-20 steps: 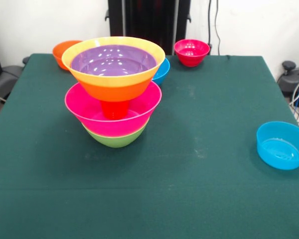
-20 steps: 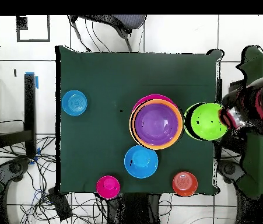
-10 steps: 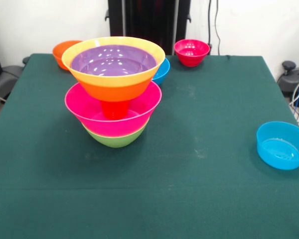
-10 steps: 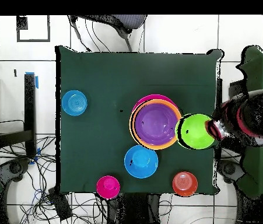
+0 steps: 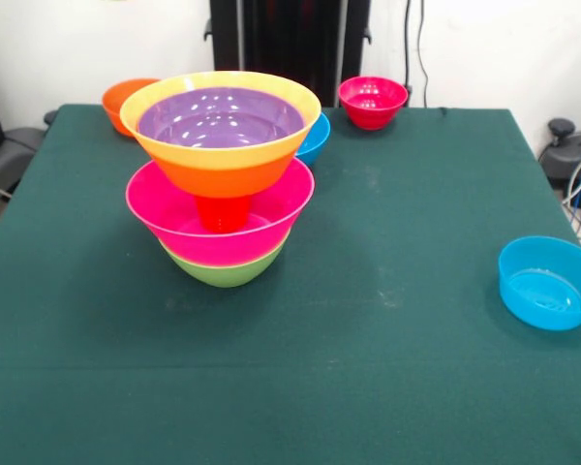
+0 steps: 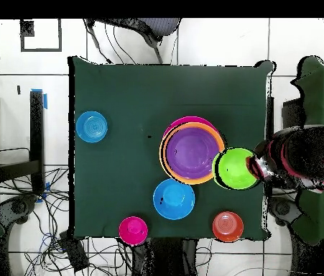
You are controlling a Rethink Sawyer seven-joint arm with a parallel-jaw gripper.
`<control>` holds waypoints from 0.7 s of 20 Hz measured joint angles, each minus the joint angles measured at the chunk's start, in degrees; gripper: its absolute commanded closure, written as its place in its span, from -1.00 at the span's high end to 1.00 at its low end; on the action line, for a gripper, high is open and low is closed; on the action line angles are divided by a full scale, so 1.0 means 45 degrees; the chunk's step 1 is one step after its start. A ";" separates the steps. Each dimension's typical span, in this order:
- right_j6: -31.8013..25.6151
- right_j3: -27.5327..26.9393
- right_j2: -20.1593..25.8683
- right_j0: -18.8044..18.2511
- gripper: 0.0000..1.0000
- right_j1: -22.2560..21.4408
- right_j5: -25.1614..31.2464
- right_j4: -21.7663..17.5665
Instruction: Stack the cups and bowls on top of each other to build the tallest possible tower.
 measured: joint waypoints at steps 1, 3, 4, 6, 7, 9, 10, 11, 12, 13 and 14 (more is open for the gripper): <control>0.0000 0.0109 -0.0018 0.0000 -1.00 -0.0001 -0.0105 0.0003; 0.0000 0.0303 -0.0062 0.0000 -1.00 -0.0002 -0.0314 0.0019; 0.0000 0.0413 -0.0089 0.0000 -1.00 -0.0002 -0.0444 0.0025; 0.0000 0.0695 -0.0165 0.0000 -1.00 -0.0004 -0.0787 0.0032; 0.0000 0.0789 -0.0191 0.0000 -1.00 -0.0004 -0.0903 0.0034; 0.0000 0.0960 -0.0246 0.0000 -1.00 -0.0004 -0.1116 0.0034; 0.0000 0.1117 -0.0301 0.0000 -1.00 -0.0005 -0.1303 0.0034; 0.0000 0.1227 -0.0339 -0.0001 -1.00 -0.0005 -0.1446 0.0034; 0.0000 0.1435 -0.0398 -0.0008 -1.00 -0.0007 -0.1730 0.0034; 0.0000 0.1624 -0.0440 -0.0014 -1.00 -0.0005 -0.1986 0.0034; 0.0000 0.1784 -0.0475 -0.0020 -1.00 -0.0005 -0.2207 0.0037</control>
